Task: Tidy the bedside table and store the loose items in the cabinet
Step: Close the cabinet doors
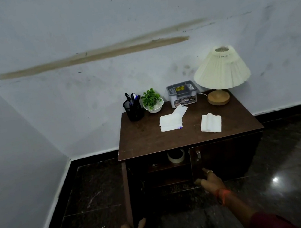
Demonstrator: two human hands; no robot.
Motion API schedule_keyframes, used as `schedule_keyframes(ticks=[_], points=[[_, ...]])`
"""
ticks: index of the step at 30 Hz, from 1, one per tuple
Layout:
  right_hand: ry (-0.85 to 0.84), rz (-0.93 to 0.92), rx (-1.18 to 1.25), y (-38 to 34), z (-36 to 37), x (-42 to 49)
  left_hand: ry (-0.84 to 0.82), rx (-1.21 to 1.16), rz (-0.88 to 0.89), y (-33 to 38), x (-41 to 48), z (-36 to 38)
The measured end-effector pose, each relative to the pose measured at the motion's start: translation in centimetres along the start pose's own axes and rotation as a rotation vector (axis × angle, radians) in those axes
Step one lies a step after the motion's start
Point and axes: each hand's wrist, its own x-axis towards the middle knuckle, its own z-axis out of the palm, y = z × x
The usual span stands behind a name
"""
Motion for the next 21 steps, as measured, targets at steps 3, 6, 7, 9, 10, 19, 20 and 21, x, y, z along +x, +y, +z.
schedule_keyframes(ticks=[3, 6, 7, 9, 10, 19, 20, 21], points=[[-0.018, 0.022, 0.038, 1.8, 0.1, -1.1, -0.052, 0.02, 0.024, 1.4, -0.8, 1.6], [-0.031, 0.031, 0.06, 5.6, 0.1, -0.2, -0.152, -0.014, 0.068, 3.0, -1.7, 3.3], [-0.034, 0.039, 0.073, 6.7, -0.1, -0.1, -0.184, -0.023, 0.097, 3.6, -1.9, 4.0], [-0.033, 0.049, 0.105, 6.8, -0.8, -1.9, -0.224, -0.031, 0.158, 4.6, -2.2, 5.7], [-0.031, 0.054, 0.108, 6.9, -1.1, -2.7, -0.23, -0.035, 0.184, 5.1, -2.4, 6.4], [0.022, 0.142, 0.116, 10.9, -4.2, -3.5, -0.308, -0.215, 0.228, 9.1, 2.5, 13.1], [0.025, 0.152, 0.122, 11.6, -4.4, -3.3, -0.31, -0.241, 0.227, 9.2, 4.2, 14.3], [0.025, 0.155, 0.121, 12.0, -4.6, -3.2, -0.316, -0.274, 0.22, 9.5, 5.3, 15.0]])
